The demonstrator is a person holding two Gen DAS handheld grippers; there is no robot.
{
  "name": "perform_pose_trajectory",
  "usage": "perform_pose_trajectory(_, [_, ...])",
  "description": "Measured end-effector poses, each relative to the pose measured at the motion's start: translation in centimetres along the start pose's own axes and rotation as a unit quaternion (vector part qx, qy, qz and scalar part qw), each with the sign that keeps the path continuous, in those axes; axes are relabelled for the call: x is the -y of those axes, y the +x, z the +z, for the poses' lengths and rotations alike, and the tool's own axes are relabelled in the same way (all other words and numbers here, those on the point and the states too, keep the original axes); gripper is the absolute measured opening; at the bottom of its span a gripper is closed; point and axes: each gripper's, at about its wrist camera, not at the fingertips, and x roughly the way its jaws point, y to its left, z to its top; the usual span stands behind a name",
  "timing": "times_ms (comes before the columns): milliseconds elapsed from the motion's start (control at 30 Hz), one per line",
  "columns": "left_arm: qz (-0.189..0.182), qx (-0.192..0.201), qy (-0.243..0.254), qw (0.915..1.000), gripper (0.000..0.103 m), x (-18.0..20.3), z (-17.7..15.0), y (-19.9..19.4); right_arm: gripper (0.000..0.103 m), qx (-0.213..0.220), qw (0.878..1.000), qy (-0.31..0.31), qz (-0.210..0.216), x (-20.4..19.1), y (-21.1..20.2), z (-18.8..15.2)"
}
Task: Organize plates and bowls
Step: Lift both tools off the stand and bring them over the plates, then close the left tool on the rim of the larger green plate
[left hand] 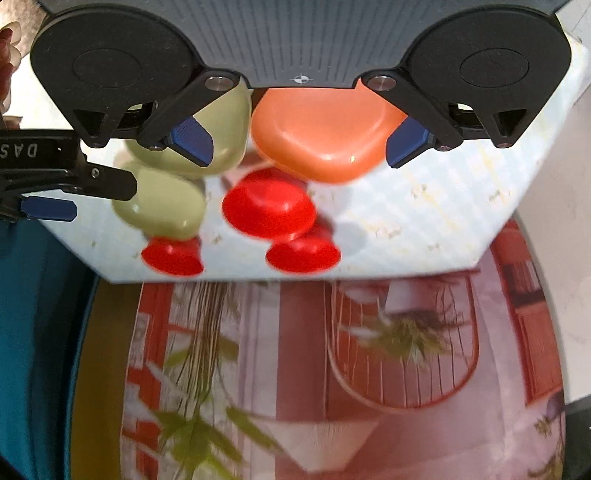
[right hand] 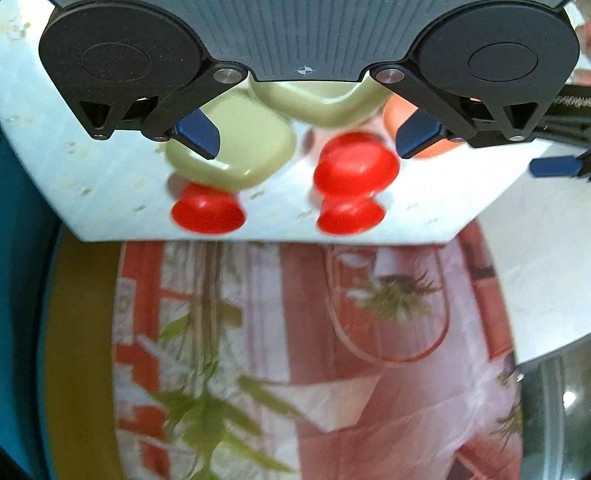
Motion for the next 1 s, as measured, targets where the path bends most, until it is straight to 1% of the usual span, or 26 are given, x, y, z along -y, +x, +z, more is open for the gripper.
perform_pose_trajectory(67, [-0.005,-0.024,-0.002,0.9997,0.089,0.0,-0.5,1.2,0.092,-0.016,1.0,0.003,0.012,0.4,0.9,-0.9])
perform_pose_trajectory(100, [-0.011,-0.035,-0.005,0.9993,0.087,-0.1,-0.7,1.7,0.088,-0.025,1.0,0.006,0.015,0.6,1.4,-1.4])
perform_pose_trajectory(133, [-0.018,-0.047,-0.009,0.9987,0.084,-0.1,-0.9,2.2,0.085,-0.033,0.999,0.007,0.017,0.8,1.9,-1.9])
perform_pose_trajectory(200, [-0.027,-0.059,-0.013,0.9978,0.082,-0.1,-1.3,2.9,0.08,-0.045,0.999,0.007,0.014,1.3,2.7,-2.8])
perform_pose_trajectory(233, [-0.03,-0.065,-0.013,0.9974,0.078,-0.1,-1.4,3.1,0.08,-0.047,0.999,0.007,0.014,1.4,2.9,-3.0])
perform_pose_trajectory(300, [-0.04,-0.073,-0.009,0.9965,0.07,0.1,-1.6,3.4,0.072,-0.049,0.999,0.005,0.009,1.8,3.4,-3.6])
perform_pose_trajectory(333, [-0.046,-0.077,-0.006,0.9959,0.064,0.3,-1.7,3.7,0.07,-0.05,0.999,0.005,0.007,2.0,3.5,-3.8])
perform_pose_trajectory(367, [-0.053,-0.08,-0.002,0.9953,0.058,0.4,-1.8,3.9,0.065,-0.052,0.999,0.005,0.005,2.2,3.7,-4.0])
perform_pose_trajectory(400, [-0.059,-0.084,0.001,0.9947,0.055,0.5,-1.9,4.0,0.063,-0.053,0.999,0.007,0.002,2.5,4.0,-4.2])
perform_pose_trajectory(467, [-0.071,-0.095,0.003,0.993,0.046,1.0,-2.0,4.4,0.054,-0.056,0.998,0.01,-0.002,3.0,4.3,-4.6])
perform_pose_trajectory(533, [-0.082,-0.107,-0.001,0.9908,0.04,1.1,-2.1,5.0,0.047,-0.056,0.998,0.009,-0.01,3.4,4.6,-5.0])
perform_pose_trajectory(567, [-0.087,-0.114,-0.004,0.9896,0.035,1.0,-2.1,5.1,0.044,-0.056,0.998,0.01,-0.014,3.6,4.7,-5.3])
perform_pose_trajectory(667, [-0.105,-0.129,-0.011,0.986,0.026,1.2,-2.4,5.6,0.041,-0.056,0.998,0.013,-0.018,4.3,5.1,-5.7])
perform_pose_trajectory(700, [-0.109,-0.133,-0.012,0.985,0.026,1.4,-2.4,5.8,0.038,-0.056,0.998,0.016,-0.018,4.4,5.2,-5.8])
perform_pose_trajectory(833, [-0.117,-0.147,-0.01,0.9821,0.026,1.8,-2.6,6.3,0.036,-0.061,0.998,0.024,-0.014,4.8,5.6,-6.1])
perform_pose_trajectory(900, [-0.119,-0.156,-0.015,0.9805,0.026,1.8,-2.7,6.7,0.034,-0.064,0.998,0.027,-0.01,4.9,5.8,-6.2])
perform_pose_trajectory(1000, [-0.123,-0.165,-0.028,0.9782,0.026,1.6,-2.8,7.3,0.033,-0.065,0.997,0.03,-0.008,5.0,6.0,-6.4])
